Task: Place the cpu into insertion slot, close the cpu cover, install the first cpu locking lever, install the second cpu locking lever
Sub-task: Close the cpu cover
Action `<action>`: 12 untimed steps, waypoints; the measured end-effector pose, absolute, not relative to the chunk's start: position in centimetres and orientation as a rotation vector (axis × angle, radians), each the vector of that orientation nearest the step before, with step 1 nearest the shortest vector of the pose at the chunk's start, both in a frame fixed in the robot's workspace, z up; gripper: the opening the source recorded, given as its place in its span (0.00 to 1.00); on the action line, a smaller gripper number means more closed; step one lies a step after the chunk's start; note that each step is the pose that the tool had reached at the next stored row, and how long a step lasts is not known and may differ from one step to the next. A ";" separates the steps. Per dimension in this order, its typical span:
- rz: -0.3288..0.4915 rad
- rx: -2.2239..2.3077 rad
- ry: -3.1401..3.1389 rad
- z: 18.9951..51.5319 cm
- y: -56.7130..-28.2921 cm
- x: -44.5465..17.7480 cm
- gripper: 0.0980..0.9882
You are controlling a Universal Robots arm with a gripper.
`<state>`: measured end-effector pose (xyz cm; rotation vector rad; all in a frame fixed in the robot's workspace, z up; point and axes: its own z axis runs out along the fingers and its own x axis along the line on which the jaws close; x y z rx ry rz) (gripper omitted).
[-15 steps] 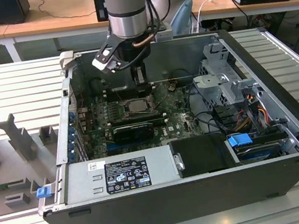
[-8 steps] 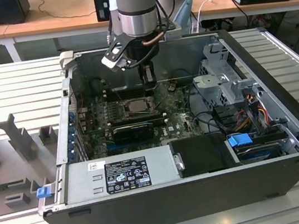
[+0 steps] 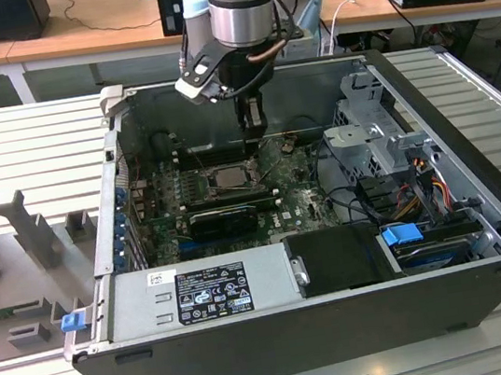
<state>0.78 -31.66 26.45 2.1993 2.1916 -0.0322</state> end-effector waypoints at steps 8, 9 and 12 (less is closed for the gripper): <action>0.004 2.176 2.210 26.4 -31.6 2.6 0.01; 0.005 2.174 2.212 26.4 -31.6 3.0 0.01; 0.006 2.174 2.212 26.4 -31.6 4.4 0.01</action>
